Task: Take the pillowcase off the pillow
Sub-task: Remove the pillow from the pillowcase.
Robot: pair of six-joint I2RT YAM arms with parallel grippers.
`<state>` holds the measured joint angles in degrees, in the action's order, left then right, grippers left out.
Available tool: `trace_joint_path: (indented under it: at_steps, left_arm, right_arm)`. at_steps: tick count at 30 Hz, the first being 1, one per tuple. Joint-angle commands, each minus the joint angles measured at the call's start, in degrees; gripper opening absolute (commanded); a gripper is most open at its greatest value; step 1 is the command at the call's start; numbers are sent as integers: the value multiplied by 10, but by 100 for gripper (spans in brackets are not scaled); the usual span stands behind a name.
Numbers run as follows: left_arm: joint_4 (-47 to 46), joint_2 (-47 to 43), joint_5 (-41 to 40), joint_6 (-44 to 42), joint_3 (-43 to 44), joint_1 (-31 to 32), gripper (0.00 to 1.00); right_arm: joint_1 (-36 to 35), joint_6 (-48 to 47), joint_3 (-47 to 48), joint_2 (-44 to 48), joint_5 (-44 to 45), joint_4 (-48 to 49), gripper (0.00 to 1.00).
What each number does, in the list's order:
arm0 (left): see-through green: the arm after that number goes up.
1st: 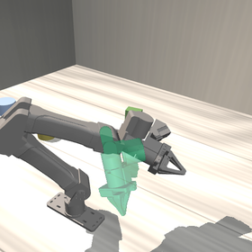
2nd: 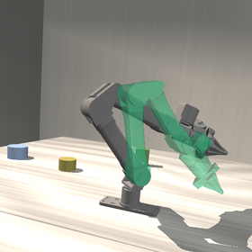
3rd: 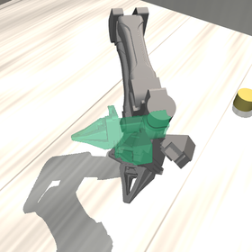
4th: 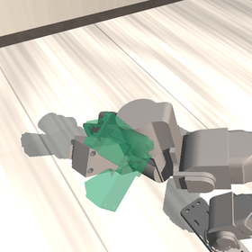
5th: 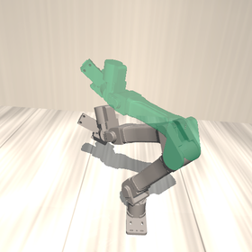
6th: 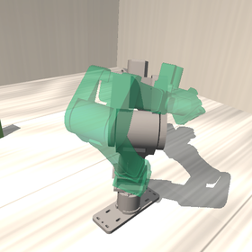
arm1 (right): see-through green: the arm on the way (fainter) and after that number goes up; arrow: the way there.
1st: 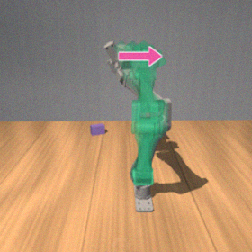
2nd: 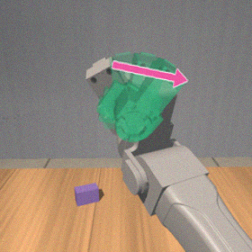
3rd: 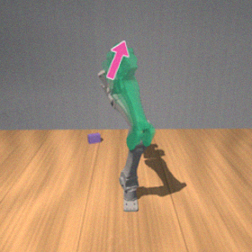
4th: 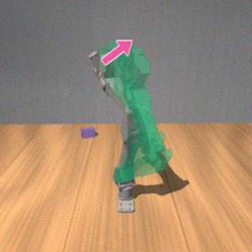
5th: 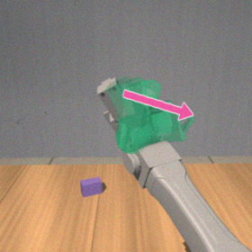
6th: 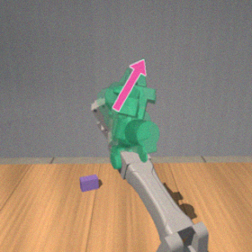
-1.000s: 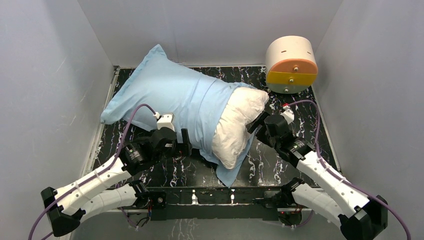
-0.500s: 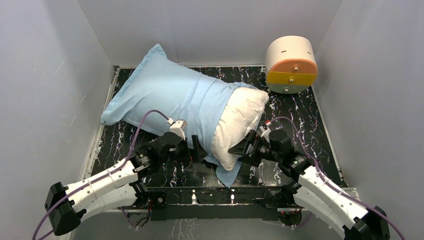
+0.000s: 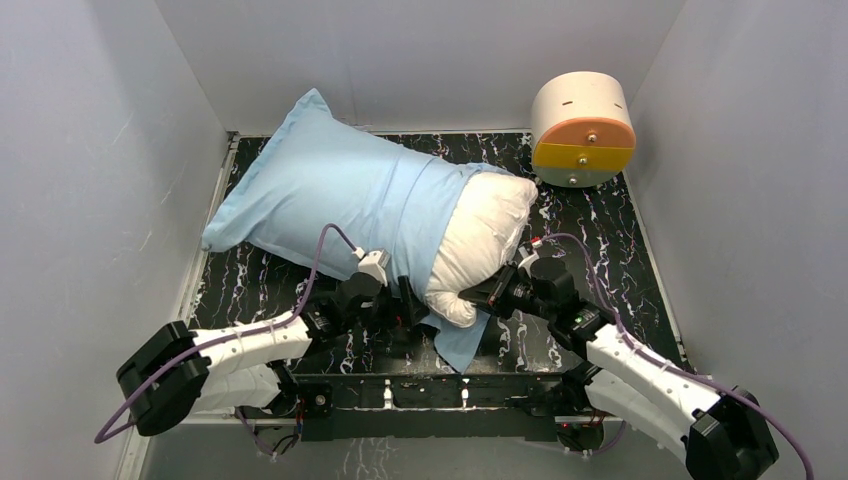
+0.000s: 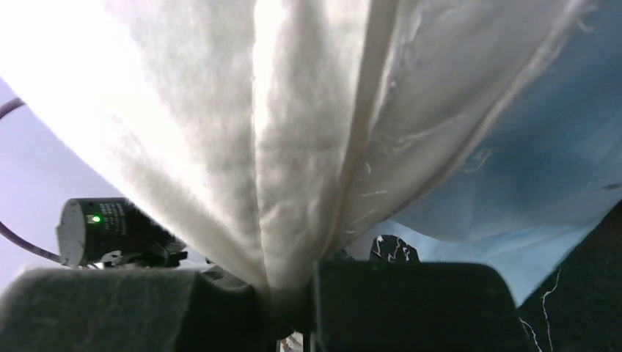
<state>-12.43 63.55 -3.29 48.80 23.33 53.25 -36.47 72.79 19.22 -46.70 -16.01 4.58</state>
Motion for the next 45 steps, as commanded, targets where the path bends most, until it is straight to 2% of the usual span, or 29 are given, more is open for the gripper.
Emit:
trace_joint_path:
  at_steps: [1, 2, 4, 6, 10, 14, 18, 21, 24, 27, 30, 31, 32, 37, 40, 45]
  left_arm:
    - [-154, 22, -51, -37, -8, -2, 75]
    - [-178, 25, -48, -46, -10, -2, 65]
    - [-192, 24, -49, -61, -6, -2, 53]
    - [-168, 10, -61, -74, 6, -2, 25]
    - [-142, -28, -86, -94, 15, -3, 0]
    - [-107, -62, -97, -103, 20, -4, 0]
    - [100, -92, -262, -37, 54, -4, 0]
    - [218, -119, -346, -25, 62, -7, 0]
    - [286, -151, -381, -28, 64, -8, 0]
    - [340, -175, -415, -25, 68, -9, 0]
    - [321, -195, -388, -88, 77, -10, 0]
    - [314, -199, -370, -106, 85, -10, 4]
    - [310, -201, -353, -116, 94, -10, 16]
    - [313, -196, -327, -149, 150, -10, 69]
    - [319, -196, -322, -172, 186, -10, 81]
    - [312, -178, -282, -225, 236, -10, 92]
  right_arm:
    - [1, 29, 10, 48, 82, -4, 2]
    - [1, 32, 13, 57, 87, -13, 1]
    - [2, 44, 27, 74, 104, -65, 0]
    - [1, 51, 43, 89, 115, -83, 0]
    - [2, 60, 73, 107, 143, -113, 0]
    - [2, 88, 104, 106, 140, -154, 0]
    - [2, 78, 158, 101, 147, -208, 0]
    - [2, 48, 203, 100, 227, -304, 0]
    - [3, 35, 218, 113, 289, -358, 0]
    - [3, 44, 198, 131, 309, -370, 0]
    - [3, 57, 163, 142, 288, -356, 0]
    - [2, 58, 154, 144, 279, -347, 0]
    - [2, 61, 146, 145, 272, -344, 0]
    - [2, 62, 144, 149, 283, -365, 21]
    - [3, 51, 161, 154, 302, -383, 30]
    - [2, 29, 189, 159, 338, -413, 52]
